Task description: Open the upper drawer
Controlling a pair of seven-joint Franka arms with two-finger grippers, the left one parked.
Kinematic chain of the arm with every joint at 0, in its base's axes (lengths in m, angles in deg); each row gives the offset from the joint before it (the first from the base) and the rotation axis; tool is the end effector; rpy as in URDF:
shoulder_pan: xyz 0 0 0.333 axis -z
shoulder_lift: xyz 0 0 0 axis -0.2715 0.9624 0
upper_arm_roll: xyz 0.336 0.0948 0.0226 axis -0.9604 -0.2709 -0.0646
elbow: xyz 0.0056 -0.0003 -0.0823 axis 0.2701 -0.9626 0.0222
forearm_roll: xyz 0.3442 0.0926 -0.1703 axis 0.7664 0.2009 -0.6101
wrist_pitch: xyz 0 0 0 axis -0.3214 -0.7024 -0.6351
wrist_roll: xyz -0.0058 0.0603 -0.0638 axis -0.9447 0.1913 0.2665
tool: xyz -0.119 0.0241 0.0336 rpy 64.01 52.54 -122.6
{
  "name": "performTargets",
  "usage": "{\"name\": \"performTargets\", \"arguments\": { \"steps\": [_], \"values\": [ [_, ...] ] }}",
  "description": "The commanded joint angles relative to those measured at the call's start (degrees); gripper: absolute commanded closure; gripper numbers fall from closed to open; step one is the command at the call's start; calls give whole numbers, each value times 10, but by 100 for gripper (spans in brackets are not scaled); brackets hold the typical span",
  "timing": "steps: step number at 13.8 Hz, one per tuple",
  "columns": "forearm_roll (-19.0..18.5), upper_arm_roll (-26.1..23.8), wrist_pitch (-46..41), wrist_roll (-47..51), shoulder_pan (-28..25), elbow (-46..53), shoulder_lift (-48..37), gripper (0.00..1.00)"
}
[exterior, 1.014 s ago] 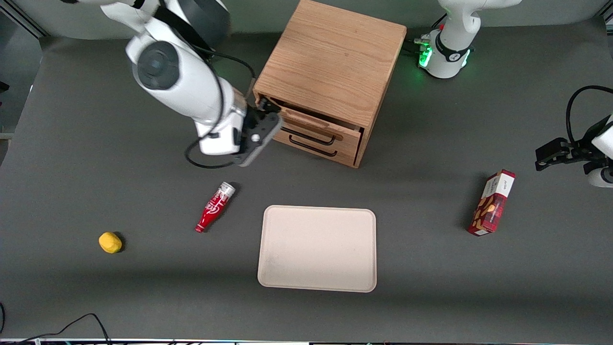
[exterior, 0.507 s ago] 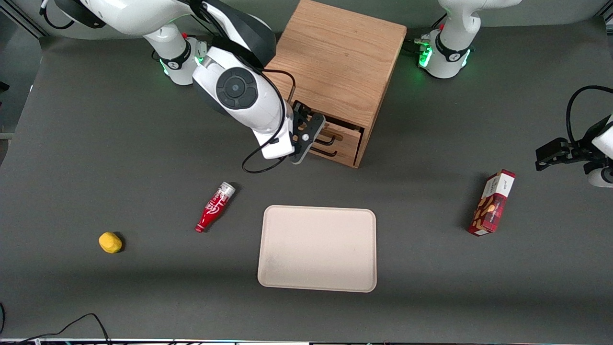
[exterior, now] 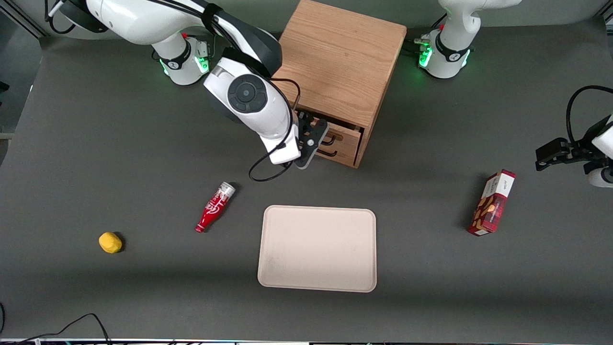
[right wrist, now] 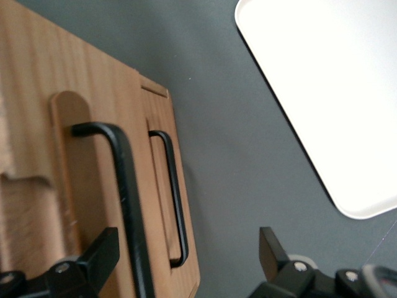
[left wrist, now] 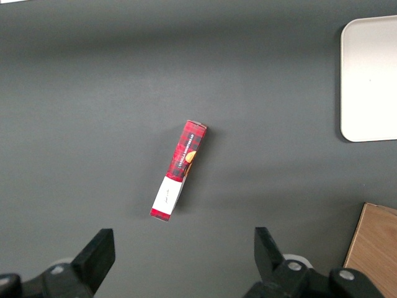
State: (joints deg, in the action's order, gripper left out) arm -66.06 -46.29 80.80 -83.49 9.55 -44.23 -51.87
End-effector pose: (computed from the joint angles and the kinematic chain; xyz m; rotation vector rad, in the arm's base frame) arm 0.5312 0.4711 0.4114 -2.5543 -1.3956 0.0561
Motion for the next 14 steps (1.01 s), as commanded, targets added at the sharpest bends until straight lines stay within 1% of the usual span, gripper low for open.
{"name": "performTargets", "arguments": {
  "steps": [1, 5, 9, 14],
  "values": [
    [-39, 3, 20, -15, -3, 6, 21, 0],
    [-37, 27, 24, -65, 4, 14, 21, 0],
    [-33, 63, 27, -90, 4, 48, 21, 0],
    [-32, 107, 91, -97, 4, 53, 21, 0]
  ]
}}
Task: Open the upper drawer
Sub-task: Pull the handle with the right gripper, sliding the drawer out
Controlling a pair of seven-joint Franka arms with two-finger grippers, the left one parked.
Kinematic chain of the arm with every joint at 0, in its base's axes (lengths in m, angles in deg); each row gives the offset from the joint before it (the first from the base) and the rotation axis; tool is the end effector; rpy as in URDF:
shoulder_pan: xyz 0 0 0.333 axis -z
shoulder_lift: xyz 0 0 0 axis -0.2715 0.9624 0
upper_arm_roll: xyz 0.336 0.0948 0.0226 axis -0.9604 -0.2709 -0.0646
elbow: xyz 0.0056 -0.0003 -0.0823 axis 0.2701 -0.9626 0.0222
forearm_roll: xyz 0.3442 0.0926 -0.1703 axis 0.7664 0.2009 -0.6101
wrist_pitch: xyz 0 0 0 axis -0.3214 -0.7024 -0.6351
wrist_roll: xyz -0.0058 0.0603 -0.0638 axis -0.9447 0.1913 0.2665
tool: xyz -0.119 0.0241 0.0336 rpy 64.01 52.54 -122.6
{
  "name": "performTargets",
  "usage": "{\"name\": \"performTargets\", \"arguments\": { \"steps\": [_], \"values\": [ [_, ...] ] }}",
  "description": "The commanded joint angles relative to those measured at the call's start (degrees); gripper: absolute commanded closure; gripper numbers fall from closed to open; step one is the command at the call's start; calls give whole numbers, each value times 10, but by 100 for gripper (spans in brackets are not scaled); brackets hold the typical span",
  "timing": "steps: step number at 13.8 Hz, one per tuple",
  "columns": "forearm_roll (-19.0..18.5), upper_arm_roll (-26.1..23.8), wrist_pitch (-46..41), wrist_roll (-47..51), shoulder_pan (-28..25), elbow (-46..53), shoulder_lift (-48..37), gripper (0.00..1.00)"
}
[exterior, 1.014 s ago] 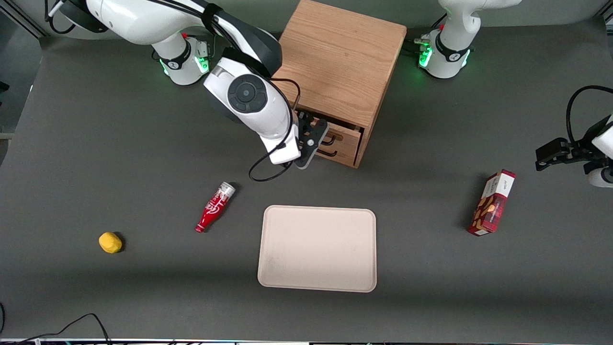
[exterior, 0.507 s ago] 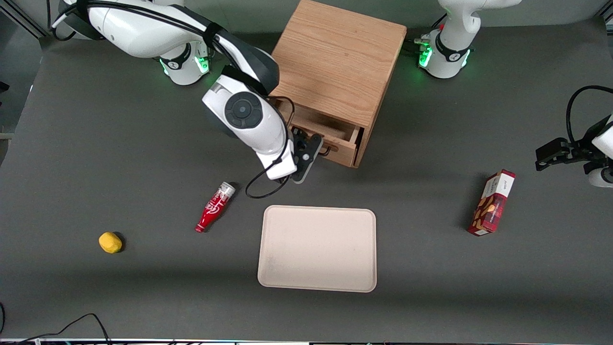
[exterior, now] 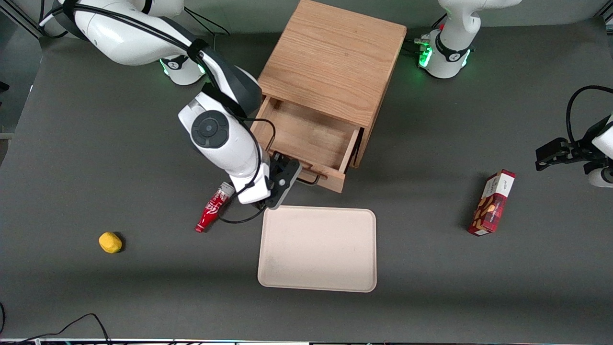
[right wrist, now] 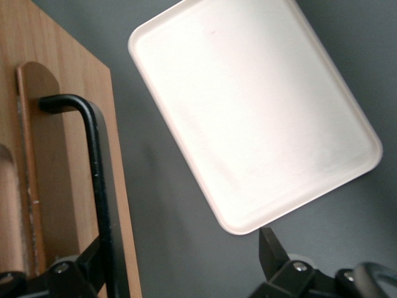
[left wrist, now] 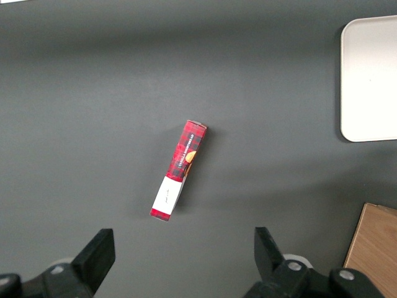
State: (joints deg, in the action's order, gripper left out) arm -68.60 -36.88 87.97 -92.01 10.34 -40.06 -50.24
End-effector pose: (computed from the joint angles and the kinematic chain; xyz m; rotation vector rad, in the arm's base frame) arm 0.6299 0.3974 0.4029 -2.6262 -1.4043 -0.1939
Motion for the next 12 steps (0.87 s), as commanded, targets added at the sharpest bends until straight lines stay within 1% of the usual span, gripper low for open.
{"name": "performTargets", "arguments": {
  "steps": [1, 7, 12],
  "values": [
    [-7, 19, 31, -12, -4, 11, 4, 0],
    [-7, 58, 94, -13, -4, 10, 6, 0],
    [-6, 75, 111, -12, -3, 20, 10, 0]
  ]
}}
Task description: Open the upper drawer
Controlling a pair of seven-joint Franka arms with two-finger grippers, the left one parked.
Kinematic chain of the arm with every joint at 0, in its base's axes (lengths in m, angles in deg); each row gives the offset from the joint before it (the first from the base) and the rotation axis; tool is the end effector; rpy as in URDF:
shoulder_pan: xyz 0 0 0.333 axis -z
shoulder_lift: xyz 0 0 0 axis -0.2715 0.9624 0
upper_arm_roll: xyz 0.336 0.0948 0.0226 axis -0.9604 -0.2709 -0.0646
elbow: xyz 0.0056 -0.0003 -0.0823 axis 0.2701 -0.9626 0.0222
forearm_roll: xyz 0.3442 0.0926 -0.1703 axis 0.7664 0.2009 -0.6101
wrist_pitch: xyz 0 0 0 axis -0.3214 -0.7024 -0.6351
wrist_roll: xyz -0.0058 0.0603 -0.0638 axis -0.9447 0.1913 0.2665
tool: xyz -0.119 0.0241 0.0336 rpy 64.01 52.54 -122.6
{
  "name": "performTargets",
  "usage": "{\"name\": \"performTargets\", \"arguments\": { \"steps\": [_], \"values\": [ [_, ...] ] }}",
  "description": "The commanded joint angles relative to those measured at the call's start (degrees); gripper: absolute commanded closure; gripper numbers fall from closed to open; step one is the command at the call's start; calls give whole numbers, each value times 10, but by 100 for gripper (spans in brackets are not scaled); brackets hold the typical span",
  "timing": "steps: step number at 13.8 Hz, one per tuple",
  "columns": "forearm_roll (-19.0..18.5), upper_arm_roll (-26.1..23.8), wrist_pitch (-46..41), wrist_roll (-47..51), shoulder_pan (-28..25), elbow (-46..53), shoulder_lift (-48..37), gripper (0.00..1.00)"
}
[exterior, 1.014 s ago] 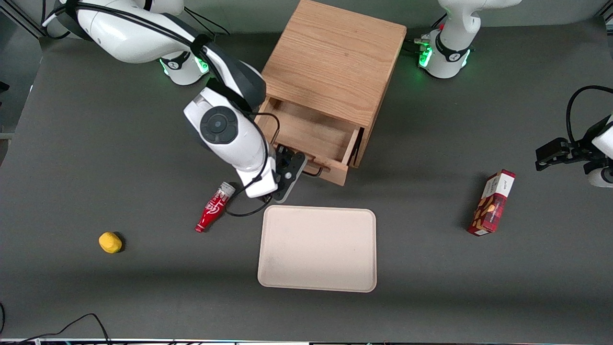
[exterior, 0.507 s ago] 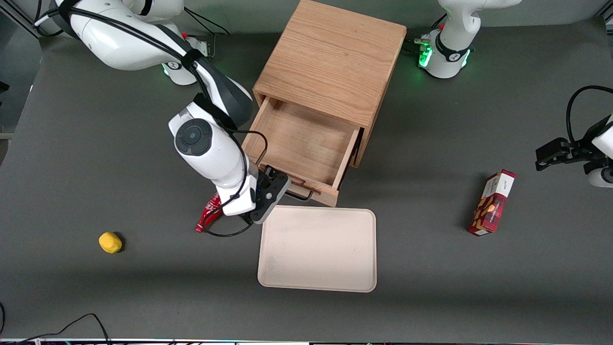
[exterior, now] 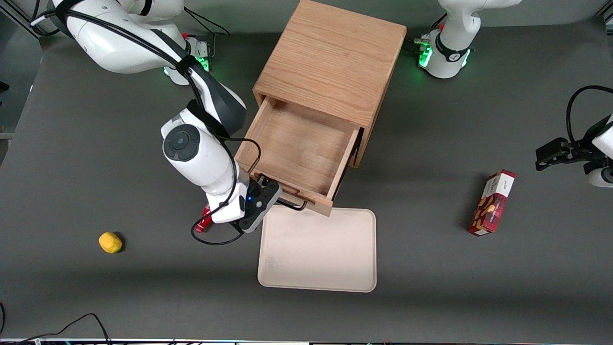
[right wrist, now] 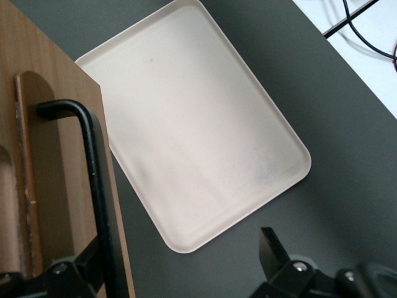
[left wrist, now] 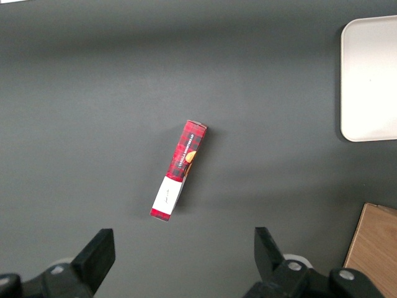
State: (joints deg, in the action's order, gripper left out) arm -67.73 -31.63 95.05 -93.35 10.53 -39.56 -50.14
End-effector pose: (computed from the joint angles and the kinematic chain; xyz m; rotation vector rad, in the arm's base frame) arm 0.6716 0.3579 0.4026 -2.6784 -1.3183 -0.3641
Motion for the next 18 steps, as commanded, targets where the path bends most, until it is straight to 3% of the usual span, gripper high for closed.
{"name": "performTargets", "arguments": {
  "steps": [1, 5, 7, 12, 15, 18],
  "values": [
    [-14, 27, 40, 4, -3, 18, 11, 0],
    [71, 27, 35, 3, 2, 19, 3, 0],
    [139, 26, 23, 3, 1, 20, 1, 0],
    [231, 28, -95, 2, 2, 76, 1, 0],
    [245, 41, -125, 10, 36, 75, -55, 0],
    [237, 150, -193, 11, 57, 39, -156, 0]
  ]
}}
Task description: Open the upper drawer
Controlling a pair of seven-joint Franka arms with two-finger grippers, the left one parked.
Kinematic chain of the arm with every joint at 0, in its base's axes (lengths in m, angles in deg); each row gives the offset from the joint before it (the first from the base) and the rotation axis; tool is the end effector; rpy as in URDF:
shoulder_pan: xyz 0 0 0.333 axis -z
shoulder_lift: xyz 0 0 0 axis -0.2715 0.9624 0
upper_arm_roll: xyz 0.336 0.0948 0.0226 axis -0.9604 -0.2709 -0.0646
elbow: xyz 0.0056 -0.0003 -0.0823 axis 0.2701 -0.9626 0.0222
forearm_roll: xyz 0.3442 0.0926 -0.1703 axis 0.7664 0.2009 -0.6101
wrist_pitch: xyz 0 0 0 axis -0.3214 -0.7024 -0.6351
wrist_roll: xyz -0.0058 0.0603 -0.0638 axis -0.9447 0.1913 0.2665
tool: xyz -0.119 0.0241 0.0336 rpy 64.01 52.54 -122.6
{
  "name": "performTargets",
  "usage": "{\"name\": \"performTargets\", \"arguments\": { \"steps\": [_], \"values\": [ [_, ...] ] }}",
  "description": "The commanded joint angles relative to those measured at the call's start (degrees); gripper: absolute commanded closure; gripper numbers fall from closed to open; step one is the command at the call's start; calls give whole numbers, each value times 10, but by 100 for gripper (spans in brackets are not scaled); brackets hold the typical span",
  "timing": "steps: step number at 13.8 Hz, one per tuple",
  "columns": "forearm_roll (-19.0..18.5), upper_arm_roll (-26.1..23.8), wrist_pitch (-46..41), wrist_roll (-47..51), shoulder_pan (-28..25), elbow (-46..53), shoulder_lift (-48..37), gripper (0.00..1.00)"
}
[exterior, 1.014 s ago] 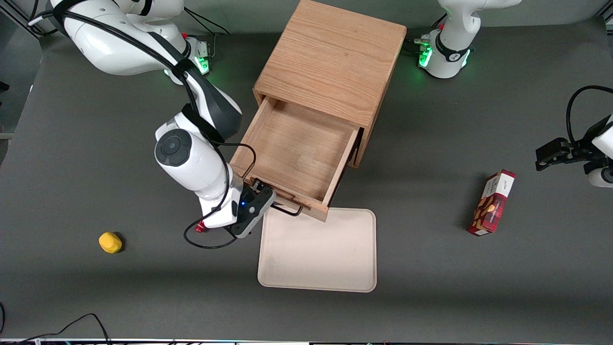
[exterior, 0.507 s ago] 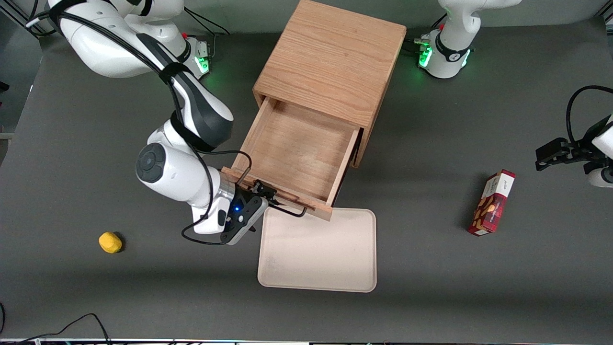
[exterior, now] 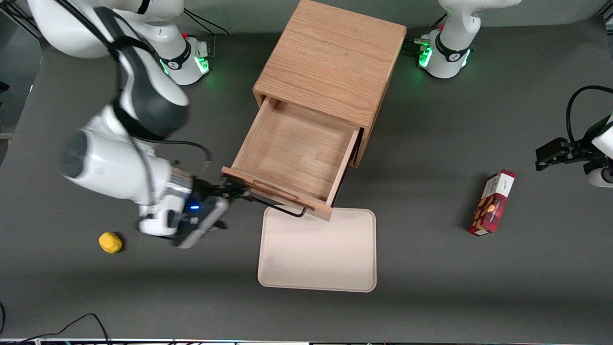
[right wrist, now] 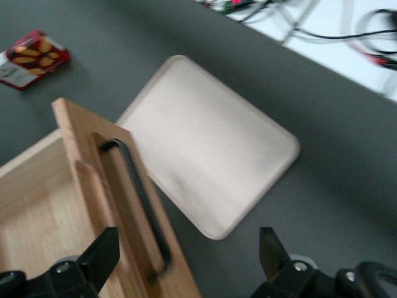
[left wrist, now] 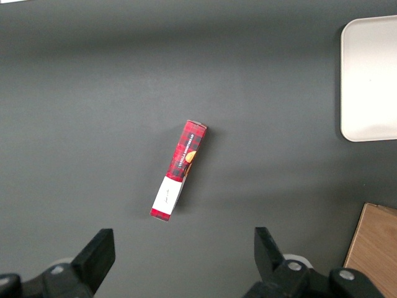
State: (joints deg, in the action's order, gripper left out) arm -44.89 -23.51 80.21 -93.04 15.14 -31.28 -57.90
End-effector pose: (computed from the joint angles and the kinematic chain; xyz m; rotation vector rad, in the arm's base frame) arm 0.7000 0.2381 0.5266 -2.6528 -0.8039 -0.2991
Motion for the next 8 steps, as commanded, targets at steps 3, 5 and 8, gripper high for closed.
{"name": "performTargets", "arguments": {
  "steps": [3, 5, 8],
  "values": [
    [-37, 141, -157, 147, 17, -52, -138, 0],
    [-54, 140, -230, 264, 34, -54, -180, 0],
    [-118, 132, -276, 297, 54, -57, -211, 0]
  ]
}}
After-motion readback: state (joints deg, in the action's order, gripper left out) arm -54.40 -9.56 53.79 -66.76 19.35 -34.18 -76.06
